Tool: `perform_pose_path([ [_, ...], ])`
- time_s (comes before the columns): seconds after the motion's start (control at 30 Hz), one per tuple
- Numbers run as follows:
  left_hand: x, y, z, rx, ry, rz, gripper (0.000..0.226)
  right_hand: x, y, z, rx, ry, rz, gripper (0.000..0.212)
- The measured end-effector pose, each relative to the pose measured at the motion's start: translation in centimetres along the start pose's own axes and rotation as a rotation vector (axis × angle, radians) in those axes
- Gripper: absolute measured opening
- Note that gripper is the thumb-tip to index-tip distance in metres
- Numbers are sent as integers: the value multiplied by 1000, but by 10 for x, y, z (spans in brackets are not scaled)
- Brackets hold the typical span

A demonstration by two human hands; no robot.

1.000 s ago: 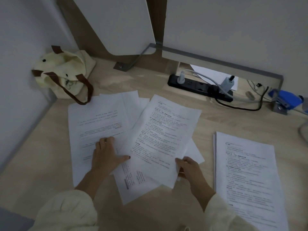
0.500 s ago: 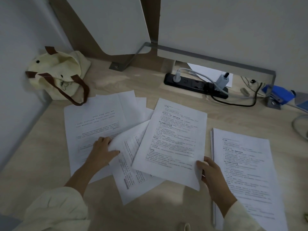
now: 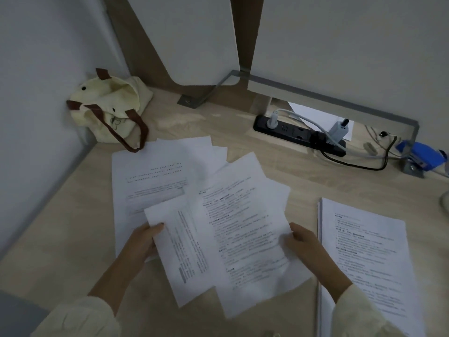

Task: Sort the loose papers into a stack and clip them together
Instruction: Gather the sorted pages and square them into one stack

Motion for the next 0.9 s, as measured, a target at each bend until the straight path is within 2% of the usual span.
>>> perform_pose_path([
  [0.1,-8,0,-9,30,21,22,28,-6,-10,18,-92,214,-130,22],
  [0.23,-19,4,-16,31,6,19,23,-5,-19,47,-334,647,-335,14],
  [0.33,-22,12,-16,23,-13,38,23,15,-26,68,-549,748,-422,17],
  [0.4,-22,18,-15,23,0,24,29,33,-29,84,-610,758,-426,8],
  [0.53,-21,28,-14,95,-122,35,28,63,-28,111,-679,760,-360,19],
  [0.57,-21,30,-16,121,-138,36,30,68,-27,114,-687,737,-290,23],
  [0.7,-23,35,-31,193,-160,86,26,84,-22,122,-781,582,-11,60],
  [0.73,-23,36,-36,215,-174,112,24,84,-21,123,-780,598,7,59],
  [0.8,-23,36,-45,276,-219,150,23,84,-22,124,-776,608,-26,41],
  [0.9,-25,34,-58,375,-242,73,18,76,-16,128,-748,545,-30,18],
])
Point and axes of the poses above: each hand's wrist, its own y-axis away from the middle knuckle, its own x-axis out of the palm, z = x × y, the point moved 2 cm from there along -y, towards the middle knuckle, and after that the axes turned 10 degrees about x, right-handed, at the moved point
